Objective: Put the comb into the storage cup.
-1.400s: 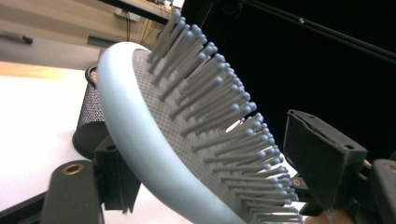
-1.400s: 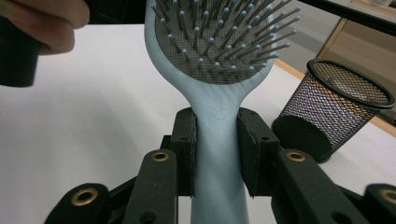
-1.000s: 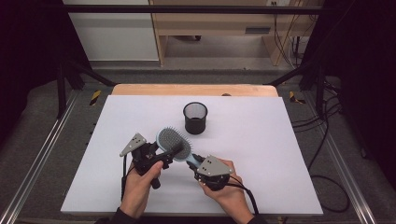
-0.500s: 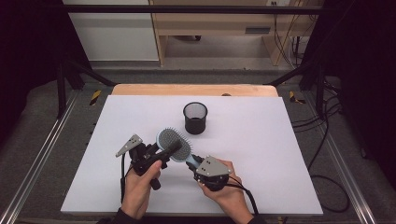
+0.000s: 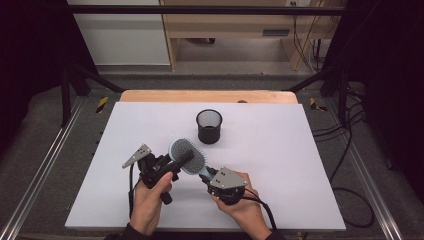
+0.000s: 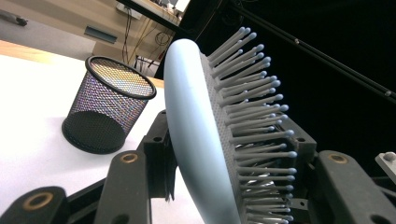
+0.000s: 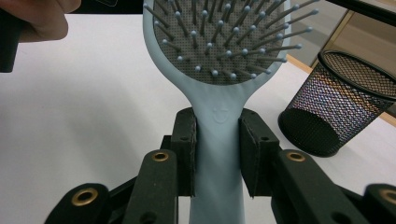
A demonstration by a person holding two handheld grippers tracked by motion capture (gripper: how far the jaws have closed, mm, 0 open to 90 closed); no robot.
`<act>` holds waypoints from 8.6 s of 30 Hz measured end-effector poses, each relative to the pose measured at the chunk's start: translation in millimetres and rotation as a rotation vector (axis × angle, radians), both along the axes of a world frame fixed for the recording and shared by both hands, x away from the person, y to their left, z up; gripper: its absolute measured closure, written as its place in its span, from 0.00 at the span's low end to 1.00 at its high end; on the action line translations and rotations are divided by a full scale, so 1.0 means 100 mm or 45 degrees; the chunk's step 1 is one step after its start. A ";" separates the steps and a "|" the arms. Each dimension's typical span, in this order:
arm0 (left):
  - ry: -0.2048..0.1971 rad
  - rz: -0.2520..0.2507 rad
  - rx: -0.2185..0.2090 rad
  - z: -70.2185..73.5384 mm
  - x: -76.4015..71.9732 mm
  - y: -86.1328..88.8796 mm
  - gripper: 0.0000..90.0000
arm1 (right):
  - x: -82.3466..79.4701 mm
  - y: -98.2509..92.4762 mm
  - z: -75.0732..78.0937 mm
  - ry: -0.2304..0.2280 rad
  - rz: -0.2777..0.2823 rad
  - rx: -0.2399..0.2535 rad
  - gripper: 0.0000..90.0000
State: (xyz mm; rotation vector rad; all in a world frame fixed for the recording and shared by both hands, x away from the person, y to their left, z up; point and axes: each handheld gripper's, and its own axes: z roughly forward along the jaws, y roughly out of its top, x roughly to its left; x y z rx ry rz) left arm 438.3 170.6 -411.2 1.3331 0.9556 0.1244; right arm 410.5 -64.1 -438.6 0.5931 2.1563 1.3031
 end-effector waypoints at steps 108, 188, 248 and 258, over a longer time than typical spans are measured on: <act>-0.025 0.241 -0.177 0.00 0.09 0.65 0.60 | 0.32 -0.36 -0.14 0.304 -0.037 0.043 0.15; -0.124 0.217 0.001 0.39 0.42 0.11 0.60 | 0.07 -1.60 -0.06 0.121 -0.309 0.210 0.07; -0.255 0.322 0.171 1.31 1.21 -0.30 0.60 | 0.13 -1.58 -0.04 0.196 -0.313 0.209 0.07; -0.255 0.347 0.172 1.27 1.29 -0.29 0.60 | 0.13 -1.58 -0.04 0.199 -0.312 0.206 0.07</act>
